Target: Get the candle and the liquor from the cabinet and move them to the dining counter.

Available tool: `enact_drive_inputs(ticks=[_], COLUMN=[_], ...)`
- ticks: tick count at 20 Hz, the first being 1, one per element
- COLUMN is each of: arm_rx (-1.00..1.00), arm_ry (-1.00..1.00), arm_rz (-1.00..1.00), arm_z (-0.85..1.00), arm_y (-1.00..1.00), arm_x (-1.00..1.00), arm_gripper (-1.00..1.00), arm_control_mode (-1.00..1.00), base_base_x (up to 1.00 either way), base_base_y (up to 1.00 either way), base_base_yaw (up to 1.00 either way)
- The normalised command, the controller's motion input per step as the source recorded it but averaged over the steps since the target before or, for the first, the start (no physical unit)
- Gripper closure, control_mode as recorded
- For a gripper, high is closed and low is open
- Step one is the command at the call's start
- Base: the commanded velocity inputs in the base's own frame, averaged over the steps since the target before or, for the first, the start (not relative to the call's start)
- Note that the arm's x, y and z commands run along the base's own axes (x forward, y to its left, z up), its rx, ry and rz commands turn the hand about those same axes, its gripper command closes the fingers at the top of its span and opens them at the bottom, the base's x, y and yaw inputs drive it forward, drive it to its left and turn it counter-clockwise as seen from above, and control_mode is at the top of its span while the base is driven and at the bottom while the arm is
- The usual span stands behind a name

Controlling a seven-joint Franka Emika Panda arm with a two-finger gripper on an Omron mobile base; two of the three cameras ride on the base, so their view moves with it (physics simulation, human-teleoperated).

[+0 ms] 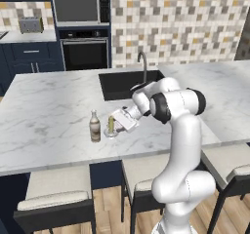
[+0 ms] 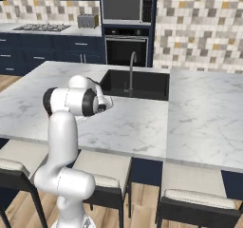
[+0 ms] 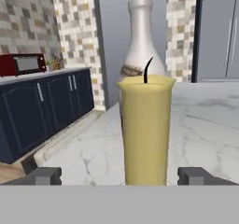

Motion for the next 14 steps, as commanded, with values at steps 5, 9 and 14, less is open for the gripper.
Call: enact_drive_inputs(ticks=[5,9,14], arm_rx=[0.0,0.0,0.0], arm_ry=[0.01,0.04,0.11], arm_rz=[0.0,-0.02,-0.06], arm_z=[0.13,0.23,0.2], arm_y=[-0.18,-0.1,-0.09], arm_x=[-0.34,-0.37,-0.19], arm_gripper=[-1.0,-1.0,-1.0], arm_control_mode=[-1.0,-1.0,-1.0], base_base_x=[0.0,0.0,0.0], base_base_y=[0.0,0.0,0.0], base_base_yaw=[0.0,0.0,0.0])
